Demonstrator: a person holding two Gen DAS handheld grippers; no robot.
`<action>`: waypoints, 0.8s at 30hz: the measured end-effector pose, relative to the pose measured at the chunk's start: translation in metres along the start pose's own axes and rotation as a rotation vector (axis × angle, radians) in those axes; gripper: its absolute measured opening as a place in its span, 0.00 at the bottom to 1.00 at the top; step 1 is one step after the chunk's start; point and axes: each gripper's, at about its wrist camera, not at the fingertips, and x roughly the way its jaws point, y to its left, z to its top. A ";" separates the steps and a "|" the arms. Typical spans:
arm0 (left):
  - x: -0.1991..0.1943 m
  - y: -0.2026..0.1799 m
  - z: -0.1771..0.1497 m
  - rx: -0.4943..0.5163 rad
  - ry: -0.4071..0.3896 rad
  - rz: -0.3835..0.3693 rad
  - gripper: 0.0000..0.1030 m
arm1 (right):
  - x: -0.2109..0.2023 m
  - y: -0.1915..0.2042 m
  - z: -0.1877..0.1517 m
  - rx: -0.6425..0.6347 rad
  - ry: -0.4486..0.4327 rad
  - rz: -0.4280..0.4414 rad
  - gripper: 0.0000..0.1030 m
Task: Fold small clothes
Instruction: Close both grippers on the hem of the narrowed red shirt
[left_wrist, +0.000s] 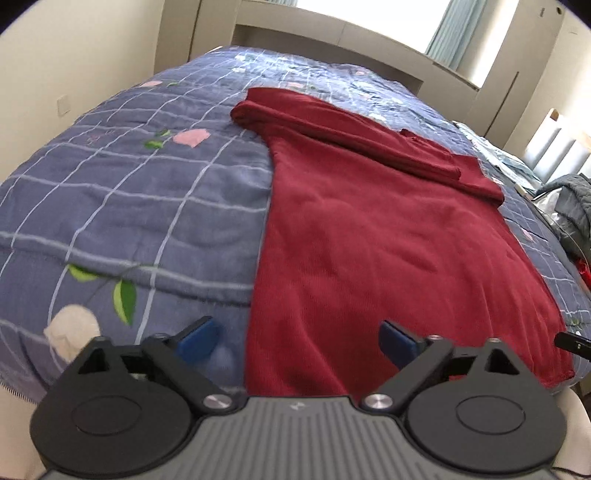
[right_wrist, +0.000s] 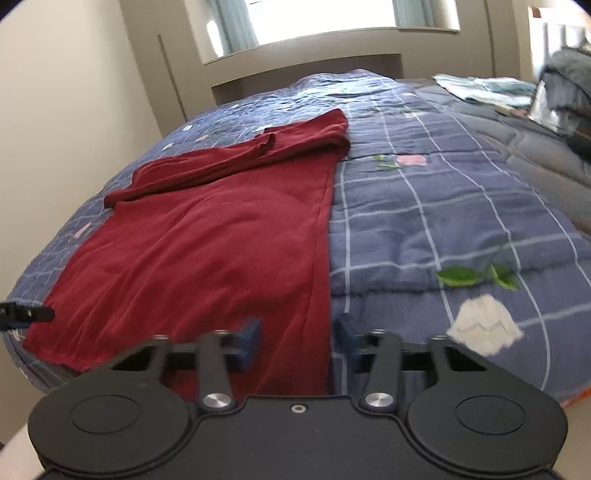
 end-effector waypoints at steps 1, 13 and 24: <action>-0.001 0.000 0.000 -0.002 -0.001 0.008 0.80 | 0.000 -0.001 -0.001 0.013 0.001 -0.002 0.30; -0.026 -0.004 0.005 -0.054 0.008 0.018 0.04 | -0.035 -0.002 -0.001 0.046 -0.067 0.026 0.03; -0.068 0.001 -0.015 -0.073 -0.024 -0.008 0.03 | -0.060 -0.010 -0.015 0.028 -0.060 0.054 0.05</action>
